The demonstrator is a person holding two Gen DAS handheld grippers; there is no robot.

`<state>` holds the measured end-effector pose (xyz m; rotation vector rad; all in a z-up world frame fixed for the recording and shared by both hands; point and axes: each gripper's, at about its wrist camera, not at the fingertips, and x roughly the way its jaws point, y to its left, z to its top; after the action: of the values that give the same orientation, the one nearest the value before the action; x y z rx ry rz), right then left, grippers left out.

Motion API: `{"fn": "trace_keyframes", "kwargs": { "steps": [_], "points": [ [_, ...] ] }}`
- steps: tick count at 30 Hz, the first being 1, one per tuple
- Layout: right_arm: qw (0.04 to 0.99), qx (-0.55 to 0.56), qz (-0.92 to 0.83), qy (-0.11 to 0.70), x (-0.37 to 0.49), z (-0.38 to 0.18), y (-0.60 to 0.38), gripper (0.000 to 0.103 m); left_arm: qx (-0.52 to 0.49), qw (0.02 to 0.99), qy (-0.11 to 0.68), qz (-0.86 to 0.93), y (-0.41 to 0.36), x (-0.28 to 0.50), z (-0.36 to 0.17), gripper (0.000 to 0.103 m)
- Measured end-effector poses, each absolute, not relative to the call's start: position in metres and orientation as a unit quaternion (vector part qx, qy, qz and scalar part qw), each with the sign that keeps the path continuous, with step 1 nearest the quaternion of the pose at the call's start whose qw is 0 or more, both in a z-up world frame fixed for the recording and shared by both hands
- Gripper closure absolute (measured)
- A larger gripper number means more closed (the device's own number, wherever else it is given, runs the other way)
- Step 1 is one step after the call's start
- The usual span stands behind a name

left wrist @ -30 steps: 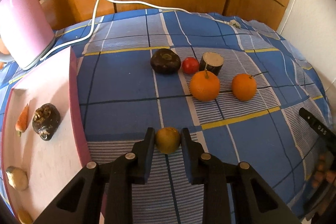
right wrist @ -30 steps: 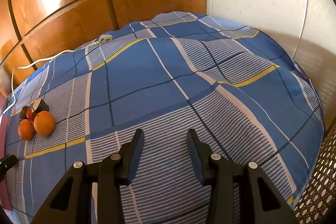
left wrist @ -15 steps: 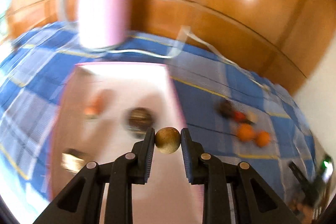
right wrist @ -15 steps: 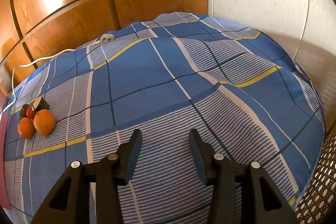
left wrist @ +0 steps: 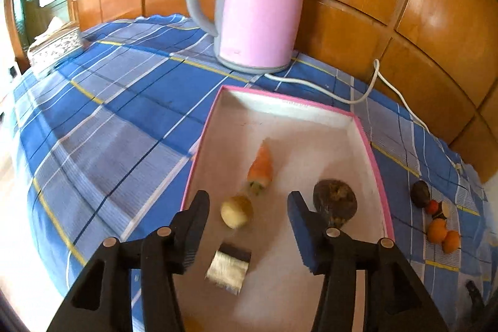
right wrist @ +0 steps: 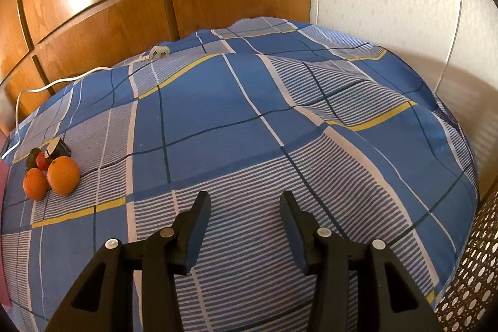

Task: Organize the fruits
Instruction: 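Carry the yellow fruit into the tray and open the left gripper, then reach the right gripper to an orange on the bed and grasp it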

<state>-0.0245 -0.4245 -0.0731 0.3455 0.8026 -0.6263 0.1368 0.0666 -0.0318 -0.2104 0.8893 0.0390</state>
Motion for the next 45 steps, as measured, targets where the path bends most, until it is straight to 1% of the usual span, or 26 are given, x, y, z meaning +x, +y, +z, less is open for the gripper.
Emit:
{"fn": "trace_keyframes", "kwargs": {
  "steps": [3,5,7,17,20,27,29,31,38,41,45],
  "points": [
    [0.858,0.162,-0.3,0.385,-0.023,-0.073,-0.424,0.055,-0.102,0.9,0.424,0.021,0.065,0.12,-0.029,0.046],
    [0.857,0.161,-0.3,0.386,-0.022,-0.073,-0.424,0.055,-0.103,0.904,0.415,0.022,0.063,0.107,-0.025,0.037],
    [0.857,0.162,-0.3,0.388,-0.022,-0.073,-0.424,0.054,-0.103,0.906,0.409,0.021,0.063,0.094,-0.023,0.035],
    [0.857,0.161,-0.286,0.398,-0.018,-0.071,-0.42,0.053,-0.104,0.897,0.43,0.023,0.065,0.057,-0.036,0.034],
    [0.861,0.167,-0.265,0.4,-0.015,-0.069,-0.415,0.053,-0.101,0.899,0.426,0.024,0.063,0.051,-0.034,0.029],
    [0.879,0.166,-0.179,0.41,0.003,-0.064,-0.386,0.053,-0.101,0.9,0.422,0.022,0.064,0.045,-0.034,0.026],
    [0.887,0.157,-0.151,0.407,0.01,-0.059,-0.372,0.049,-0.1,0.901,0.422,0.02,0.063,0.043,-0.034,0.026],
    [0.894,0.151,-0.124,0.403,0.019,-0.054,-0.36,0.043,-0.1,0.901,0.421,0.017,0.063,0.041,-0.033,0.026],
    [0.902,0.112,-0.084,0.408,0.051,-0.042,-0.328,0.042,-0.104,0.905,0.412,0.017,0.064,0.036,-0.029,0.024],
    [0.901,0.103,-0.079,0.413,0.065,-0.043,-0.321,0.042,-0.106,0.907,0.408,0.023,0.066,0.033,-0.027,0.02],
    [0.899,0.078,-0.073,0.425,0.081,-0.049,-0.31,0.042,-0.112,0.905,0.409,0.036,0.07,0.03,-0.03,0.018]
  ]
}}
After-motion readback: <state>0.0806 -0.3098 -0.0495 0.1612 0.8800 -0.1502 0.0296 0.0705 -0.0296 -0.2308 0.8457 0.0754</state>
